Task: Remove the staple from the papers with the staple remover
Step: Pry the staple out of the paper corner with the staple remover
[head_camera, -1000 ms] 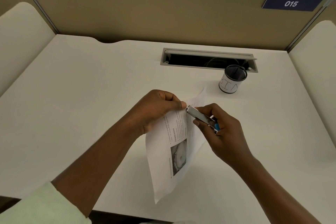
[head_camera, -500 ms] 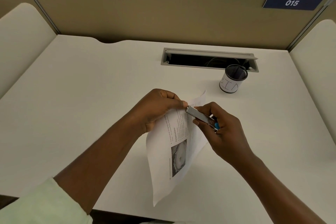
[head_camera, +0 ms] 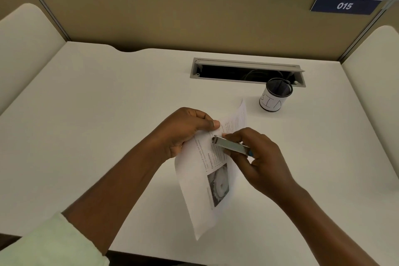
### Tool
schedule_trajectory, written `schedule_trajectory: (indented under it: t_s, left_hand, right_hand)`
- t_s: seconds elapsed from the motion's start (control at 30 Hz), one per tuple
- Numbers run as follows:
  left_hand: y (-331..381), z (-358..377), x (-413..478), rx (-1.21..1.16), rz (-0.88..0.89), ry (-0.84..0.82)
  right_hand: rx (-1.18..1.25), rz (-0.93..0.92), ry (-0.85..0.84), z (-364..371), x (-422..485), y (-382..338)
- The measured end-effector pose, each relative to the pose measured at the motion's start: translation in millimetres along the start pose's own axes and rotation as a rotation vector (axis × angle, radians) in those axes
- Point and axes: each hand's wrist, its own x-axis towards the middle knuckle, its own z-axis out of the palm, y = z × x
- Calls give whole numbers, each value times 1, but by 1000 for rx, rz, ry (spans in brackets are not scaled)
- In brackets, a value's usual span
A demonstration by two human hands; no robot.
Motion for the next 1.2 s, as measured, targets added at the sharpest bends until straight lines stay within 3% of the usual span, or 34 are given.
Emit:
schedule_trajectory:
  t_s: [0.23,0.93,1.2]
  left_hand:
    - [-1,-4,-3,39,47,-60]
    - [-1,4,-10,30,6,-1]
    - [2,7,-13,78,2,9]
  right_hand:
    - [108,146,56,-2,-6,4]
    - [133,168,50,0,-10,3]
    - [269,199,28,0,-11,2]
